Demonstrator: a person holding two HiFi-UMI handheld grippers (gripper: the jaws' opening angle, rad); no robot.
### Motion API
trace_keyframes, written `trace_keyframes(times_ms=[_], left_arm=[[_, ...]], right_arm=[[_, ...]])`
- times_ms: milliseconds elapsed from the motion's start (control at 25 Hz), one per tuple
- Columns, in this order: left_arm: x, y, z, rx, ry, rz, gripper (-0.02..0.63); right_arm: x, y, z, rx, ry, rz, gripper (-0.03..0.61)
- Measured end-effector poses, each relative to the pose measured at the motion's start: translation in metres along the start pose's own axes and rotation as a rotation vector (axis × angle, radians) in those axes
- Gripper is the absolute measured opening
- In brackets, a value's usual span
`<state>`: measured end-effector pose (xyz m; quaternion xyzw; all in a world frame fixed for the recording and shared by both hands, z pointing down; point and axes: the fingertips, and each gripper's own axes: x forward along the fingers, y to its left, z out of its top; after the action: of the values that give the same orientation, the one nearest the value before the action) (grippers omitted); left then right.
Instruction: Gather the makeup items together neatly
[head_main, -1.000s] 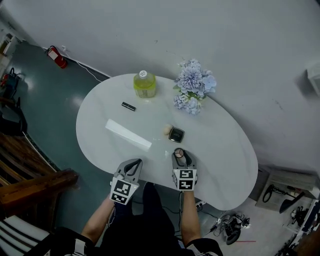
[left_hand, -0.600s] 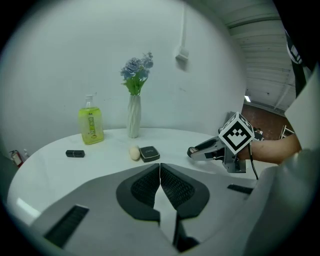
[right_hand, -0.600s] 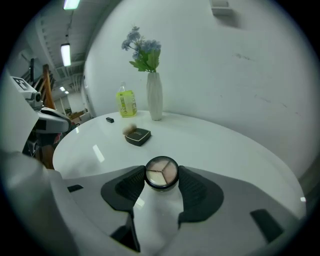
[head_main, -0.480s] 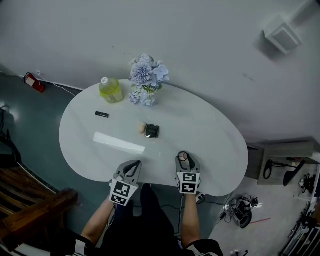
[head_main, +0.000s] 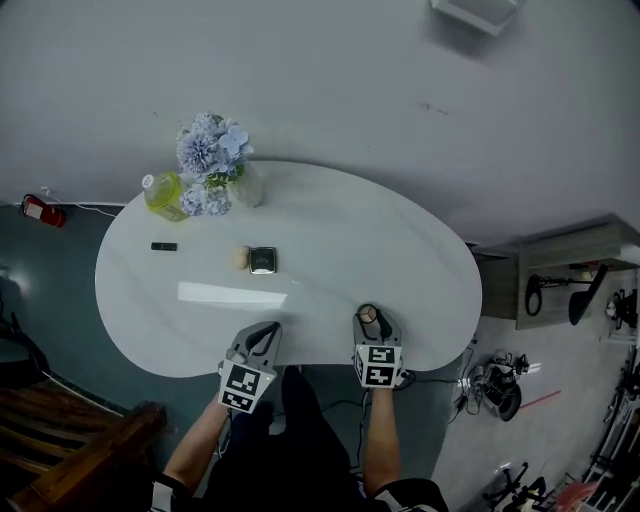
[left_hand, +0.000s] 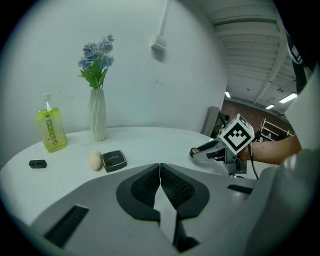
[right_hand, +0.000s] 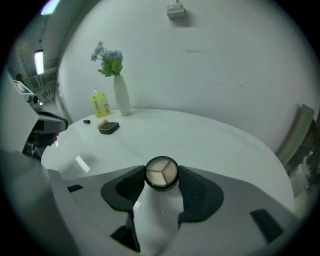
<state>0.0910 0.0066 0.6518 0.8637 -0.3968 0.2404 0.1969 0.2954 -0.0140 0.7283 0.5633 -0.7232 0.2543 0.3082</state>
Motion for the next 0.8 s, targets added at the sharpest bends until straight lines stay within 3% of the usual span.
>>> trace_keyframes(times_ms=[360, 800], left_arm=[[0.012, -0.013, -0.006, 0.009, 0.026, -0.023, 0.02], [0.012, -0.019, -0.012, 0.011, 0.035, -0.02, 0.02]], right_arm=[[0.0, -0.018, -0.026, 0.068, 0.025, -0.015, 0.233], [0.005, -0.018, -0.035, 0.081, 0.025, -0.011, 0.233]])
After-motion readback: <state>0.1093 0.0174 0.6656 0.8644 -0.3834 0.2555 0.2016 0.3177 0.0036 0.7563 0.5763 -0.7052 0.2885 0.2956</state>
